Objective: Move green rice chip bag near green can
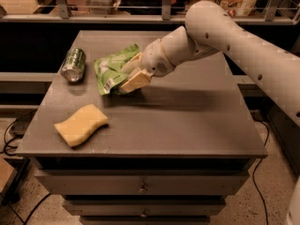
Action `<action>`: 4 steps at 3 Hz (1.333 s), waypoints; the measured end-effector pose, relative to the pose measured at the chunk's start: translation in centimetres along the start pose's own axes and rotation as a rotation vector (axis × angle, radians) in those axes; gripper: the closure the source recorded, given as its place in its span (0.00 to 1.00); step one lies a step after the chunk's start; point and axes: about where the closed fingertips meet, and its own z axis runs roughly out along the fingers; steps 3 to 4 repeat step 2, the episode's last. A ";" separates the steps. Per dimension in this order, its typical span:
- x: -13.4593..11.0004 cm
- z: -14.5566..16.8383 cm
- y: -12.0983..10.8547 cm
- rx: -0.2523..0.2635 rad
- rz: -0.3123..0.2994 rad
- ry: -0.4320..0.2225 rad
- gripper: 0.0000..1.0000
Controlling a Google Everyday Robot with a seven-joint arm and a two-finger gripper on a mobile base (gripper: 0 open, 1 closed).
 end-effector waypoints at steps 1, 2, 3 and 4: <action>0.0 0.2 0.1 -0.004 -0.001 0.001 0.00; 0.0 0.2 0.1 -0.004 -0.001 0.001 0.00; 0.0 0.2 0.1 -0.004 -0.001 0.001 0.00; 0.0 0.2 0.1 -0.004 -0.001 0.001 0.00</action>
Offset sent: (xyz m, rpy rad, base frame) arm -0.0005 0.0016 -0.0012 -0.0012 0.0016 0.0031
